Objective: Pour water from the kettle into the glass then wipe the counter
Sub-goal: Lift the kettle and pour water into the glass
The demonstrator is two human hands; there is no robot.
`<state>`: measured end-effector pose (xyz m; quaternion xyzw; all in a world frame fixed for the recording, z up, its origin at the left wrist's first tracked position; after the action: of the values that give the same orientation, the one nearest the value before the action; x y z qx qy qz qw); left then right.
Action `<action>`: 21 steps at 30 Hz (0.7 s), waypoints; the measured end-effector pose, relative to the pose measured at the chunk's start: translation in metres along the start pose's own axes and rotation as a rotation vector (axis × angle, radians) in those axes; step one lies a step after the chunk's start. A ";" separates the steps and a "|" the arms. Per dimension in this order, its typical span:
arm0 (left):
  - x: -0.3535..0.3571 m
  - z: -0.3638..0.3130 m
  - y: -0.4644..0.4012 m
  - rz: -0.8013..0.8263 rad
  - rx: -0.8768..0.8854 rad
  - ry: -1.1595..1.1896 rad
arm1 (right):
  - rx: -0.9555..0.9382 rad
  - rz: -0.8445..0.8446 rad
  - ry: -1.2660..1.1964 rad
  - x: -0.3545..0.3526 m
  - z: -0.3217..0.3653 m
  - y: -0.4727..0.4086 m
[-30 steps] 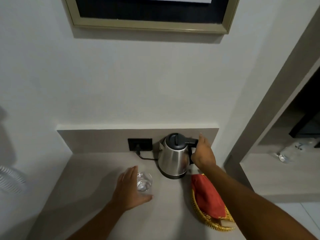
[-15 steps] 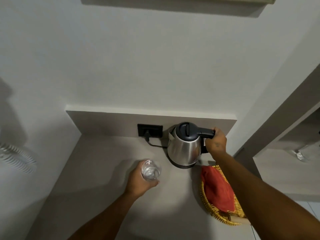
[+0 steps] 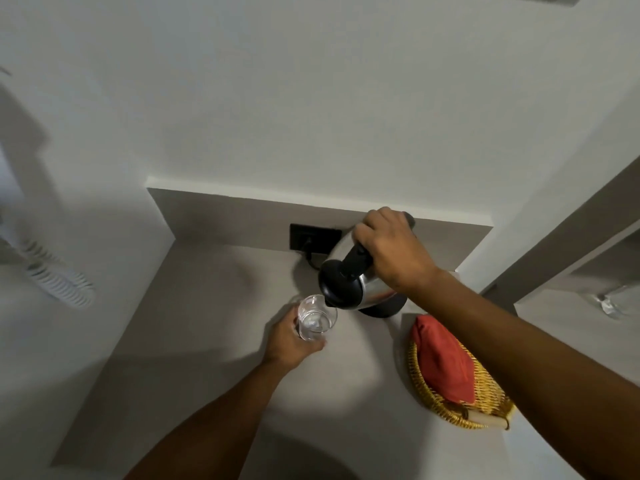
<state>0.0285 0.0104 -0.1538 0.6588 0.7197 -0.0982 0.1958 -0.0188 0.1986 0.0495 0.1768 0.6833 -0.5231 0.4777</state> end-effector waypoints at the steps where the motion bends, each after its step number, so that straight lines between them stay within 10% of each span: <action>1: 0.000 0.000 0.001 0.006 0.005 0.011 | -0.039 0.008 0.012 0.000 0.007 -0.001; 21: -0.002 -0.004 0.003 0.031 -0.061 -0.003 | -0.137 0.165 0.219 -0.003 0.040 -0.014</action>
<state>0.0309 0.0100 -0.1493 0.6636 0.7117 -0.0740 0.2184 -0.0088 0.1582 0.0598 0.2554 0.7485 -0.4118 0.4527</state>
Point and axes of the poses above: each hand's wrist, its own y-axis away from the middle knuckle, its own x-axis out of the palm, z = x × y, the point moved 4 cm from there along -y, towards the middle knuckle, and after that the axes turned 12 degrees about -z, right-handed, at the moved point
